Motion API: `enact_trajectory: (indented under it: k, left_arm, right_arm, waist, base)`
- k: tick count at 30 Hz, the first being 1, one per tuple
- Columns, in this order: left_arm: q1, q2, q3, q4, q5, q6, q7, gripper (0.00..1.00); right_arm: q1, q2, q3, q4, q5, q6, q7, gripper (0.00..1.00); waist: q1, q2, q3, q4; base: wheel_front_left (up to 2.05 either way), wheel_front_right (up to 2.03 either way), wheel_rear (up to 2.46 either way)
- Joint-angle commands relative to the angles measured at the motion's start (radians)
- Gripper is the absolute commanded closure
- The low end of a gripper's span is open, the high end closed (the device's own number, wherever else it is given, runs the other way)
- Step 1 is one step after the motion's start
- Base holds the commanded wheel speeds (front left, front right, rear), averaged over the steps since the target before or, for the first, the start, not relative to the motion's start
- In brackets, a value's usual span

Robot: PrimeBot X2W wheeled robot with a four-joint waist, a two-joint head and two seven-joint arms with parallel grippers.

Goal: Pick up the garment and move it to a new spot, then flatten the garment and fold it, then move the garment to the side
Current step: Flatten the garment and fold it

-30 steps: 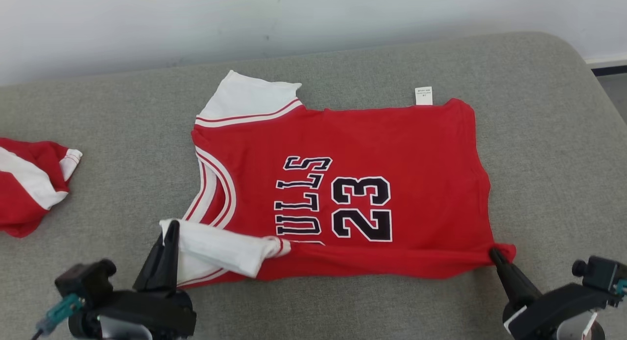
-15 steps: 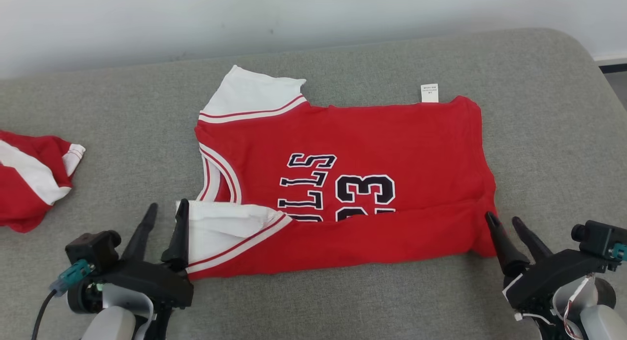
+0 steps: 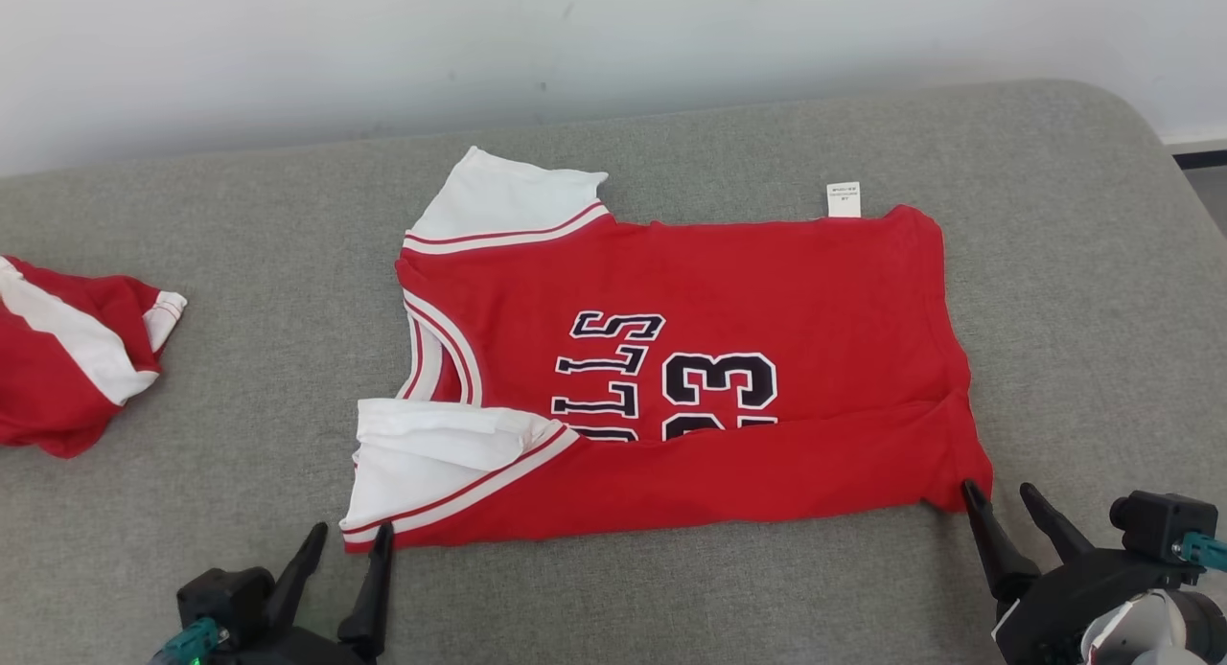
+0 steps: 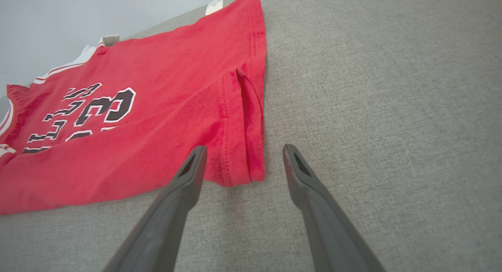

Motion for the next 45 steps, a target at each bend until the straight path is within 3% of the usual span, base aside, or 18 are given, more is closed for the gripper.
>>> enact_trajectory:
  k: [1, 9, 10, 11, 12, 13, 15, 24, 32, 40, 45]
  left_arm:
    - [0.004, 0.002, -0.005, 0.009, 0.006, 0.005, 0.002, 0.0]
    - [-0.055, -0.018, -0.027, 0.064, 0.009, -0.001, 0.004, 0.0]
    - [-0.062, -0.019, -0.029, 0.074, 0.006, -0.004, 0.003, 0.0]
    - [-0.069, -0.022, -0.031, 0.084, 0.002, -0.007, 0.003, 0.0]
    - [-0.076, -0.023, -0.033, 0.094, 0.0, -0.007, 0.003, 0.28]
    - [-0.076, -0.023, -0.033, 0.094, 0.0, -0.007, 0.003, 0.28]
    - [-0.085, -0.026, -0.031, 0.117, -0.012, -0.011, 0.003, 1.0]
    - [-0.041, -0.016, -0.029, 0.156, -0.032, -0.022, -0.005, 1.0]
    - [0.099, -0.03, -0.027, 0.079, -0.045, -0.012, -0.007, 1.0]
    - [0.245, -0.053, -0.042, -0.034, -0.044, 0.019, -0.007, 1.0]
    - [0.289, -0.073, -0.055, -0.08, -0.046, 0.043, -0.003, 1.0]
  right_arm:
    - [-0.016, 0.0, 0.002, 0.013, -0.006, -0.002, -0.008, 0.0]
    - [-0.097, 0.026, 0.026, 0.144, -0.02, -0.003, -0.026, 0.0]
    - [-0.107, 0.033, 0.036, 0.159, -0.016, -0.003, -0.025, 0.5]
    - [-0.117, 0.041, 0.044, 0.175, -0.008, -0.003, -0.028, 0.66]
    - [-0.124, 0.044, 0.051, 0.188, -0.002, -0.003, -0.031, 1.0]
    - [-0.124, 0.044, 0.051, 0.188, -0.002, -0.003, -0.031, 1.0]
    - [-0.137, 0.049, 0.064, 0.215, 0.008, -0.003, -0.044, 1.0]
    - [-0.108, 0.042, 0.13, 0.248, 0.093, -0.003, -0.102, 1.0]
    - [0.025, 0.0, 0.164, 0.167, 0.155, -0.003, -0.1, 1.0]
    - [0.167, -0.066, 0.113, 0.047, 0.147, -0.003, -0.065, 1.0]
    - [0.217, -0.054, 0.064, -0.001, 0.128, -0.003, -0.029, 1.0]
  waist:
    - [0.0, -0.0001, 0.007, 0.001]
    - [0.0, -0.0001, 0.04, 0.001]
    - [0.0, -0.0001, 0.043, 0.002]
    - [0.0, -0.0001, 0.044, 0.003]
    - [0.0, -0.0001, 0.045, 0.004]
    - [0.0, -0.0001, 0.045, 0.004]
    - [0.0, -0.0001, 0.041, 0.007]
    - [0.0, -0.0001, -0.051, 0.045]
    - [0.0, -0.0001, -0.141, 0.081]
    - [0.0, -0.0001, -0.165, 0.086]
    - [0.0, -0.0001, -0.159, 0.08]
  base:
    - [0.0, 0.0, 0.0]
    - [0.0, 0.0, 0.0]
    - [0.0, 0.0, 0.0]
    - [0.0, 0.0, 0.0]
    - [0.0, 0.0, 0.0]
    - [0.0, 0.0, 0.0]
    - [0.0, 0.0, 0.0]
    - [0.0, 0.0, 0.0]
    - [0.0, 0.0, 0.0]
    - [0.0, 0.0, 0.0]
    - [0.0, 0.0, 0.0]
